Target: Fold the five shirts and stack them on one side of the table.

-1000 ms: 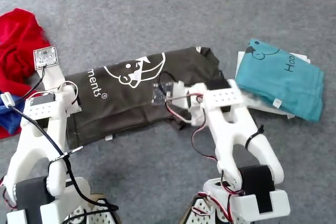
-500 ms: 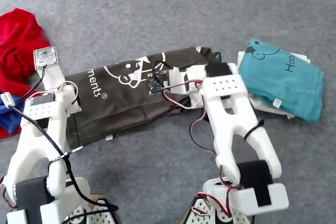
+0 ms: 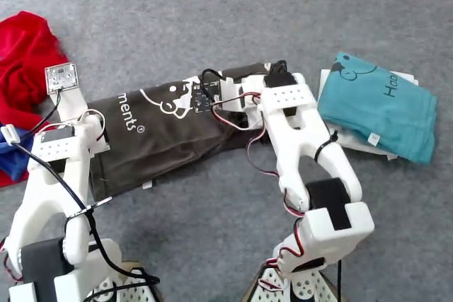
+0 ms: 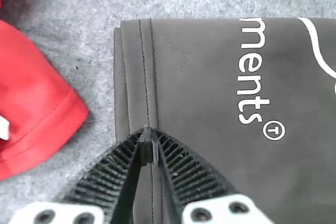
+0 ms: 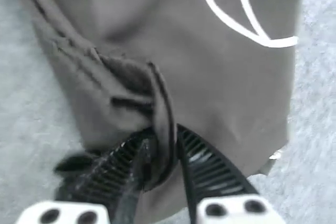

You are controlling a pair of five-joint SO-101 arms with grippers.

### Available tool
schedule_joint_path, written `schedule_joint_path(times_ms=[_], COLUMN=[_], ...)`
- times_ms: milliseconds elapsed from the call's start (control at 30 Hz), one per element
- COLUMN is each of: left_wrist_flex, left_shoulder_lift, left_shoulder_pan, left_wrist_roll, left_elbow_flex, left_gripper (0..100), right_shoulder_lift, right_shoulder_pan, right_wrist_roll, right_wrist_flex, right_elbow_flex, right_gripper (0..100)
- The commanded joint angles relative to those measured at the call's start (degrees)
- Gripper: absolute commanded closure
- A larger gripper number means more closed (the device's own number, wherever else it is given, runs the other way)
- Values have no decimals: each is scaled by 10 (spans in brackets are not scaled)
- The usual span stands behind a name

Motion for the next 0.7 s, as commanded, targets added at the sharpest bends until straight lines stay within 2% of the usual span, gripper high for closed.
schedule_joint_path(times_ms=[0,100,300,400,467,533,600,667], left_wrist_flex=[-10,-11,-11,-11,-11,-11,-11,-11], left_shoulder_lift=[-3,-3,-3,-3,-3,-3,-3,-3], left_shoulder_pan=[7,7,7,7,7,7,7,7], left_wrist_roll=[-5,-5,-5,-5,-5,-5,-5,-5], left_elbow_flex=[-3,-3,-3,-3,-3,-3,-3,-3], left_gripper=[970,970,970,970,970,970,970,970], right_shoulder_lift=[-3,-11,-16,-16,-17,-37,-78,-122], right_shoulder_pan=[-5,-6,9,26,42,57,63,62], right_wrist_roll=[5,4,-7,-25,-49,-76,-107,-127], right_wrist_flex=[-21,-27,-84,-153,-186,-168,-90,11], right_elbow_flex=[-32,-29,-32,-34,-45,-68,-86,-92], right_gripper=[868,851,751,766,812,884,968,974])
